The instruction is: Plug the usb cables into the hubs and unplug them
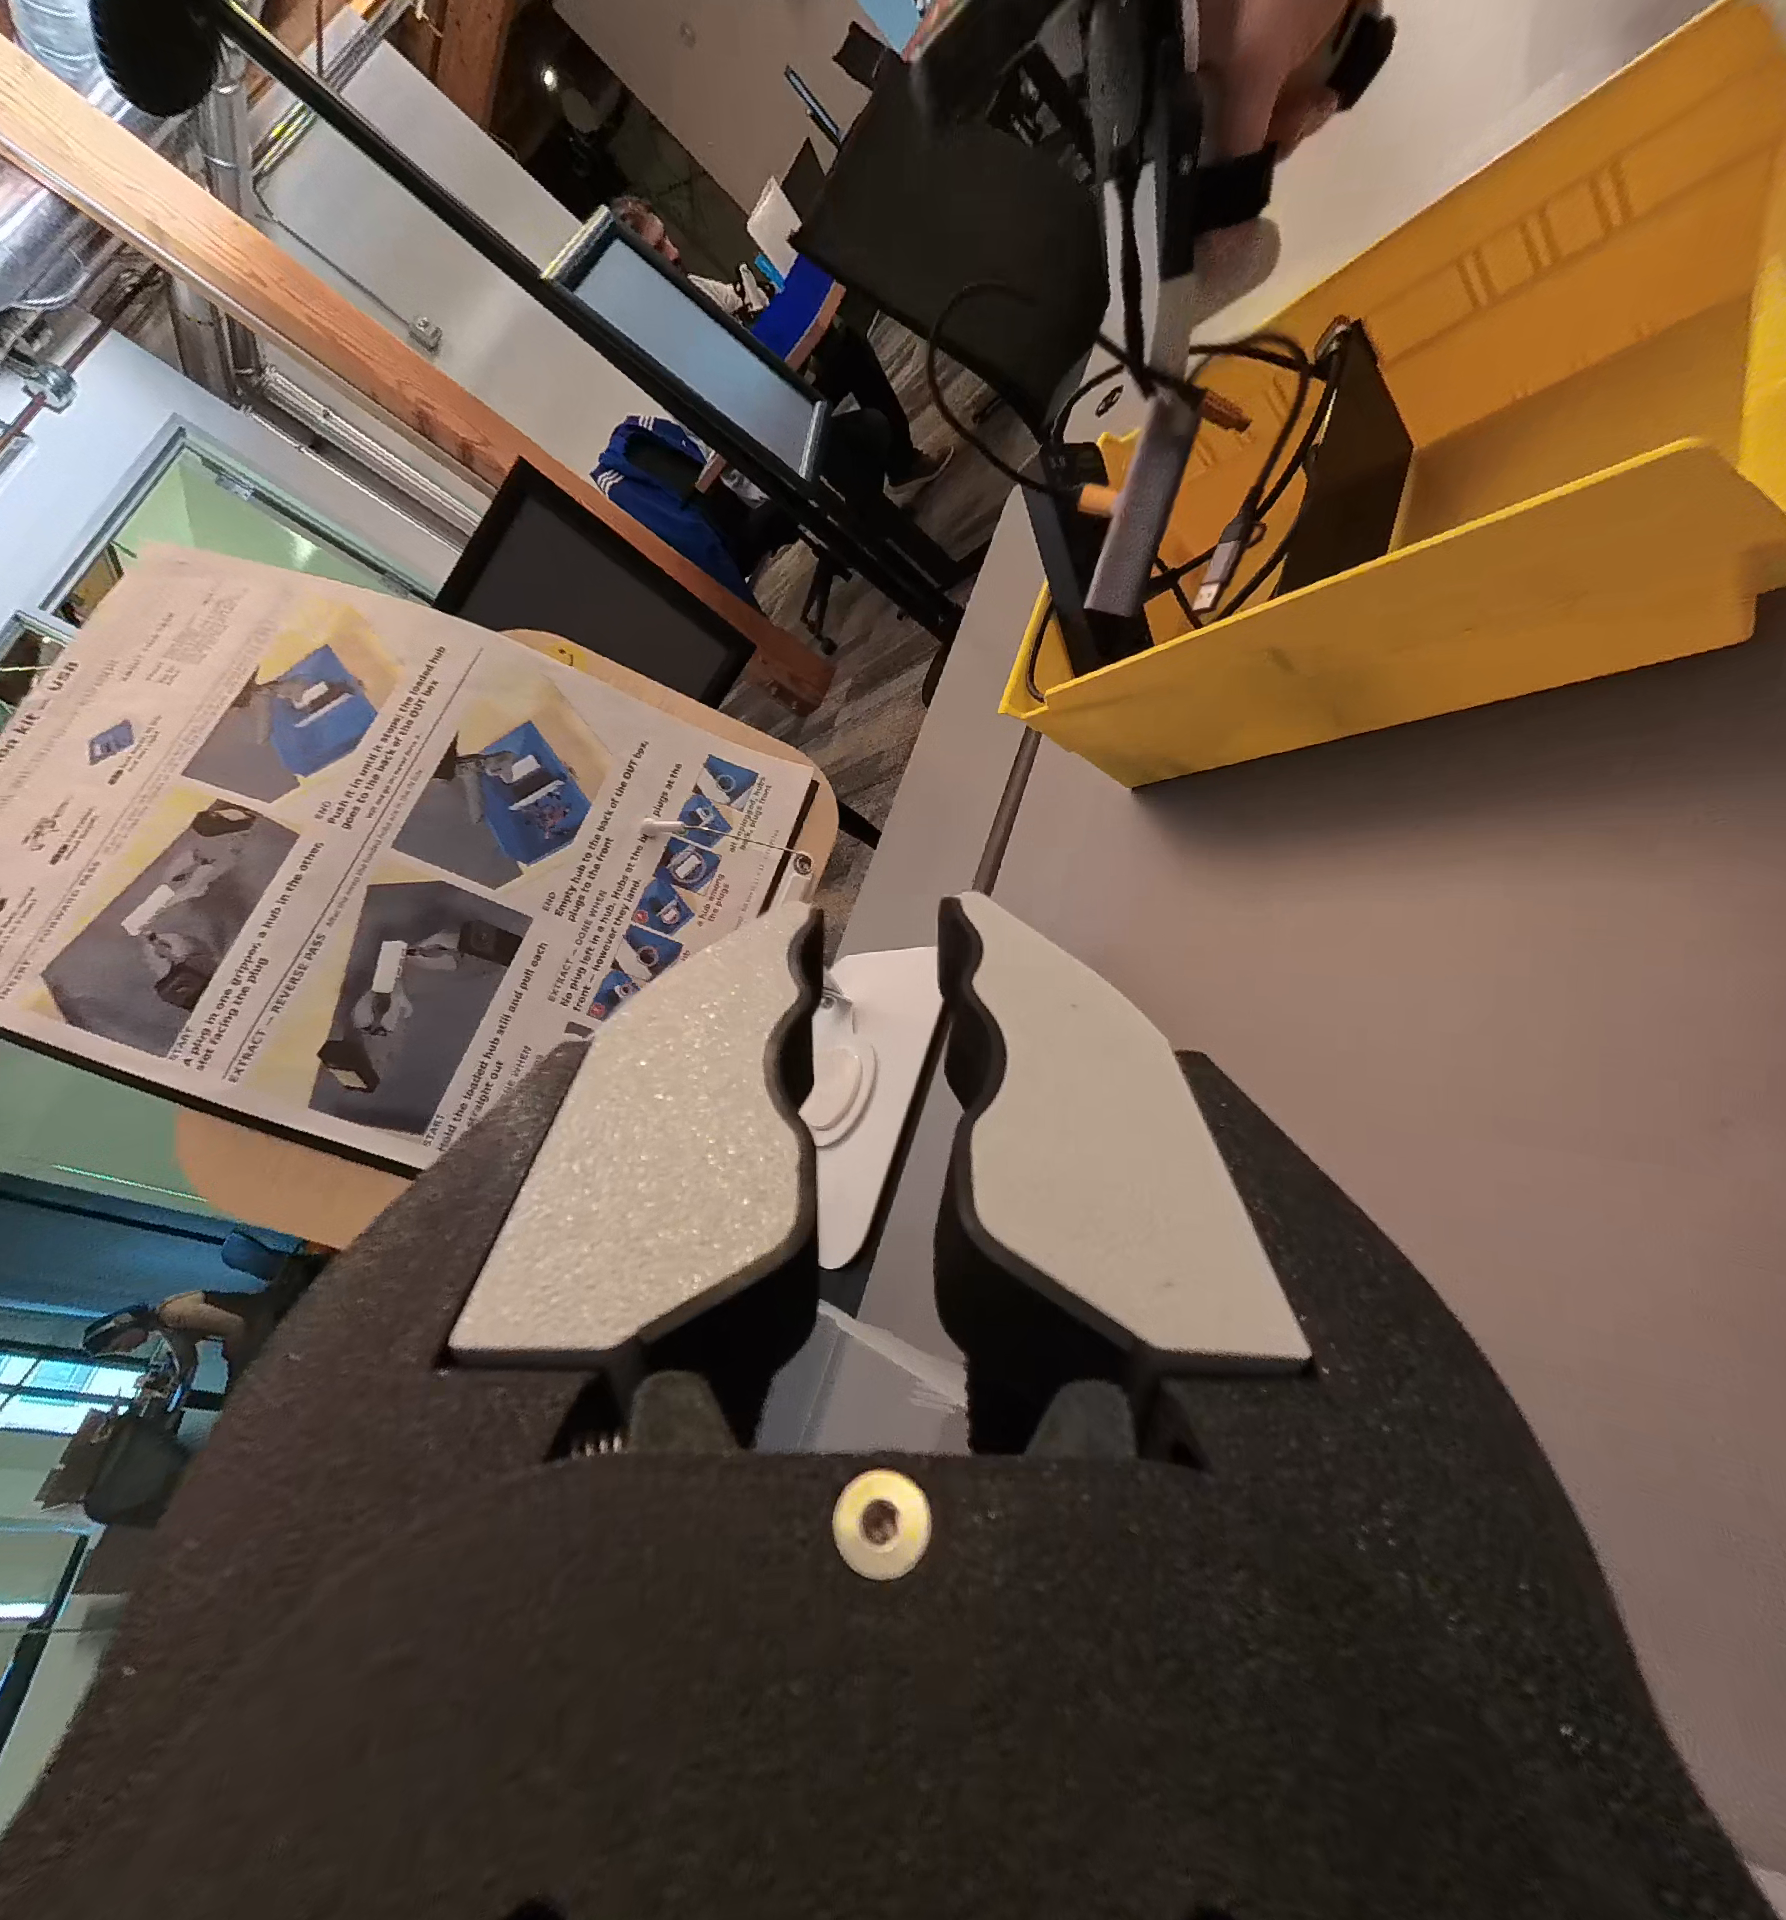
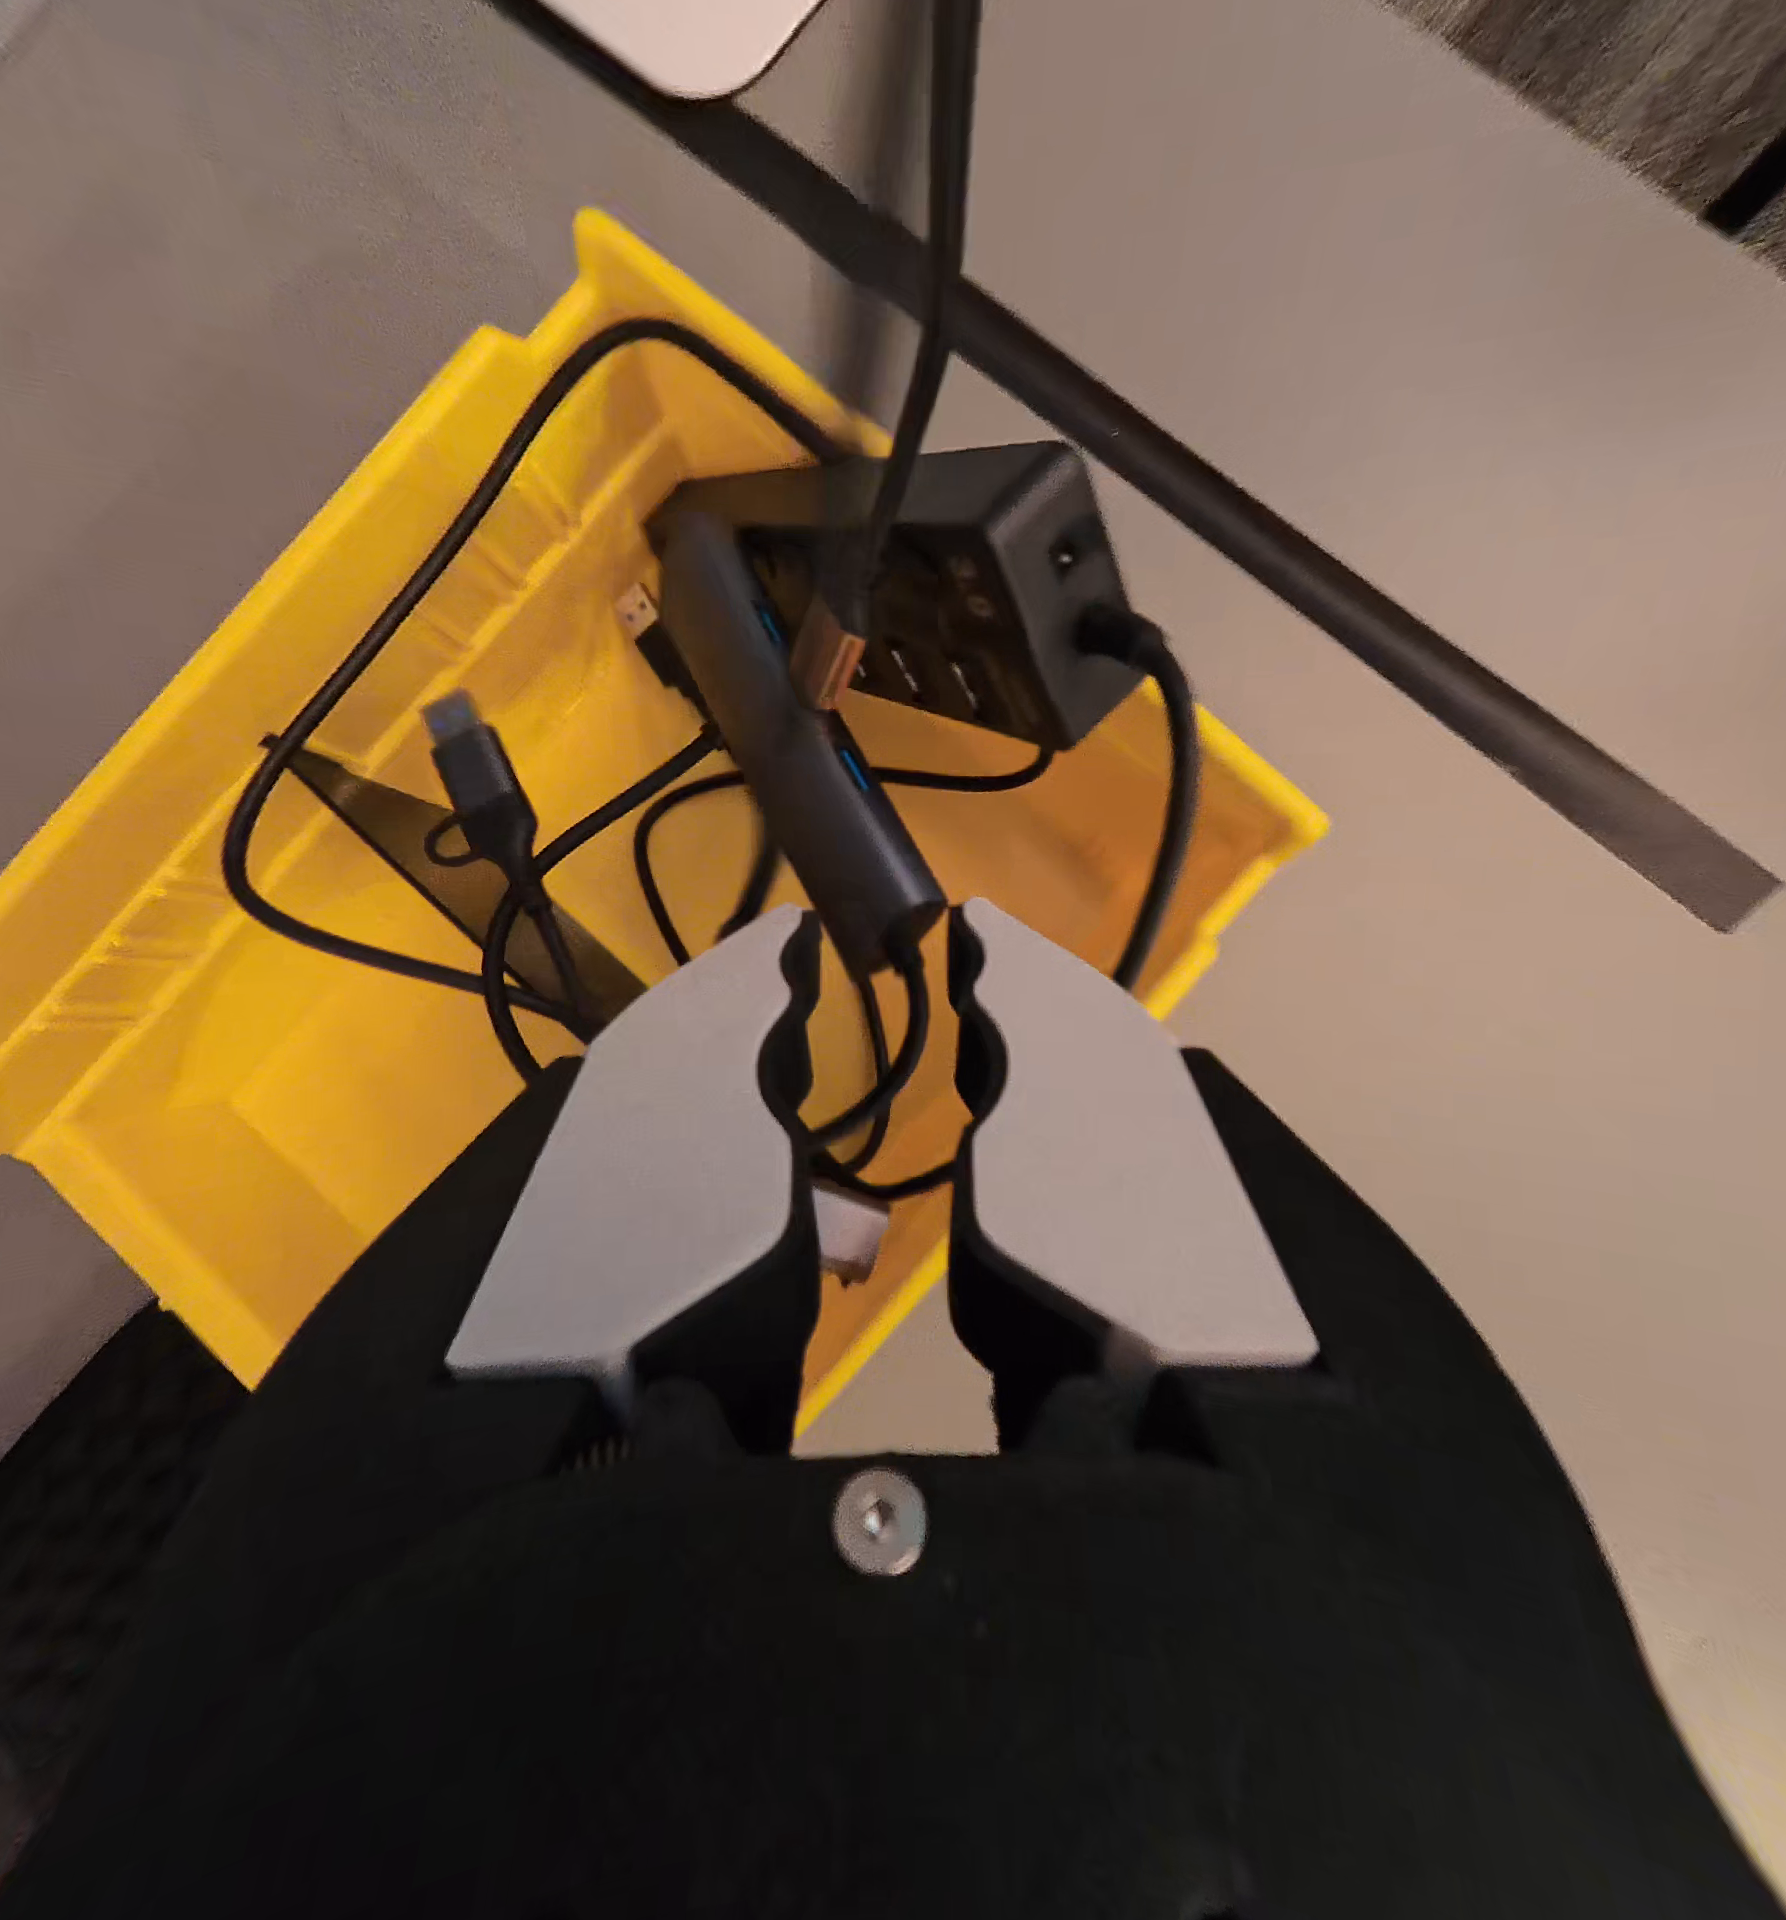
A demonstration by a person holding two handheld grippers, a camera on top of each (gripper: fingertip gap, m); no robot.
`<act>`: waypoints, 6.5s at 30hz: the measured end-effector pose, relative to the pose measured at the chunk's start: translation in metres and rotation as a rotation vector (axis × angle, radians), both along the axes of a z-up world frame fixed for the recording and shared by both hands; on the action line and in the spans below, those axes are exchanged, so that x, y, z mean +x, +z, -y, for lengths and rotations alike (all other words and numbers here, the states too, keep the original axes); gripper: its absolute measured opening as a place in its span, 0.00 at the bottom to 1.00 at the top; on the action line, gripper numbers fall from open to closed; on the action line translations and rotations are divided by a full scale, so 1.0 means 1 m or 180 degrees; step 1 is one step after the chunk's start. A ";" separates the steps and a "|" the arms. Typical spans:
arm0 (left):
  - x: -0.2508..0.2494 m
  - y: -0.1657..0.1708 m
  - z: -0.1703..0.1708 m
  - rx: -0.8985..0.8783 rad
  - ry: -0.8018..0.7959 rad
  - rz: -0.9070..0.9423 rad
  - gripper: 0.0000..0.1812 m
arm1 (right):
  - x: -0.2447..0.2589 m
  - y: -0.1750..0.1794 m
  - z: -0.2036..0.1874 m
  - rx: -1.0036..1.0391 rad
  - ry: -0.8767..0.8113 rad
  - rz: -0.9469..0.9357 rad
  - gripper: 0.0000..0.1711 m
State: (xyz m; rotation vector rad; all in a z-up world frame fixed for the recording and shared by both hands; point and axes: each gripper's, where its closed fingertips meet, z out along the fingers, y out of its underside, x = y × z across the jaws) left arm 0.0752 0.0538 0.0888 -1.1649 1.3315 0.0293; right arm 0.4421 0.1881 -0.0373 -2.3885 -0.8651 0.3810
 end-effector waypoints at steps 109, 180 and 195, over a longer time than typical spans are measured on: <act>-0.230 0.009 -0.005 -0.1909 0.2379 0.1308 0.19 | -0.389 0.023 0.043 0.0185 -0.0193 0.0021 0.15; -0.219 0.004 0.006 -0.1979 0.2150 0.1041 0.19 | -0.381 -0.019 0.011 -0.0372 -0.0881 0.1070 0.13; -0.222 0.007 0.009 -0.1995 0.2082 0.1130 0.18 | -0.385 -0.049 0.088 -0.0694 -0.0842 0.0966 0.19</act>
